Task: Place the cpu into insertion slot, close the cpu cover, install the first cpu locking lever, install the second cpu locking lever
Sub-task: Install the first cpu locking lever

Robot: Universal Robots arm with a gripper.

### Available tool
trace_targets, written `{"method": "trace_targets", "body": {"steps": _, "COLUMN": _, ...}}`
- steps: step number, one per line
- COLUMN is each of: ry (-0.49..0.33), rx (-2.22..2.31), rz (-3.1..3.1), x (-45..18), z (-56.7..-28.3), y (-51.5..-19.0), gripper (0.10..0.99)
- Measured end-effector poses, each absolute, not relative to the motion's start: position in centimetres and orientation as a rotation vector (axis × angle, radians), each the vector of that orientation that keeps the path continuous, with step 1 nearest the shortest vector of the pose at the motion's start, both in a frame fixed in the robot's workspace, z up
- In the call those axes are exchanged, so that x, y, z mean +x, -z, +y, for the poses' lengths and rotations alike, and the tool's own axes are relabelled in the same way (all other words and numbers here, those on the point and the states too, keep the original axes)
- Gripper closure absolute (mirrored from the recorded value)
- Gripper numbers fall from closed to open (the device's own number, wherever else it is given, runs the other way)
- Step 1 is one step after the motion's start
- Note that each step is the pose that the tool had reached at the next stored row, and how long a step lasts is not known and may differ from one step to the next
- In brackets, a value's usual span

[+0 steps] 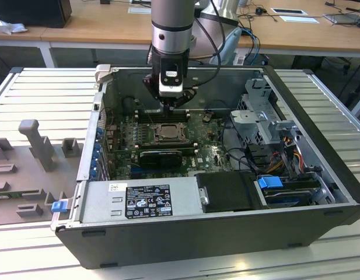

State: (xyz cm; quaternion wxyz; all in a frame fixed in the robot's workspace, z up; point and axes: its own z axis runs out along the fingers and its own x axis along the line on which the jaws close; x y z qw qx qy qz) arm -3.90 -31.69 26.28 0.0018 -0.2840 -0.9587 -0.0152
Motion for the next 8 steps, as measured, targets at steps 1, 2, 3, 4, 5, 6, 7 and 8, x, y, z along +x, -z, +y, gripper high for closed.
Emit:
{"method": "trace_targets", "body": {"steps": 1, "ry": 0.048, "rx": -0.851, "rz": -3.02, "x": -3.89, "z": -31.69, "y": -26.28, "gripper": 0.98}}
{"method": "trace_targets", "body": {"steps": 2, "ry": 0.05, "rx": -0.808, "rz": -3.032, "x": -3.89, "z": -31.68, "y": -26.27, "gripper": 0.98}}
{"method": "trace_targets", "body": {"steps": 3, "ry": 0.052, "rx": -0.786, "rz": -3.037, "x": -3.89, "z": -31.69, "y": -26.27, "gripper": 0.98}}
{"method": "trace_targets", "body": {"steps": 4, "ry": 0.062, "rx": -0.766, "rz": -3.04, "x": -3.89, "z": -31.69, "y": -26.27, "gripper": 0.98}}
{"method": "trace_targets", "body": {"steps": 5, "ry": 0.084, "rx": -0.739, "rz": -3.043, "x": -3.89, "z": -31.69, "y": -26.27, "gripper": 0.98}}
{"method": "trace_targets", "body": {"steps": 6, "ry": 0.098, "rx": -0.702, "rz": -3.053, "x": -3.9, "z": -31.68, "y": -26.28, "gripper": 0.98}}
{"method": "trace_targets", "body": {"steps": 7, "ry": 0.103, "rx": -0.664, "rz": -3.068, "x": -3.89, "z": -31.69, "y": -26.27, "gripper": 0.98}}
{"method": "trace_targets", "body": {"steps": 8, "ry": 0.106, "rx": -0.643, "rz": -3.078, "x": -3.89, "z": -31.69, "y": -26.27, "gripper": 0.98}}
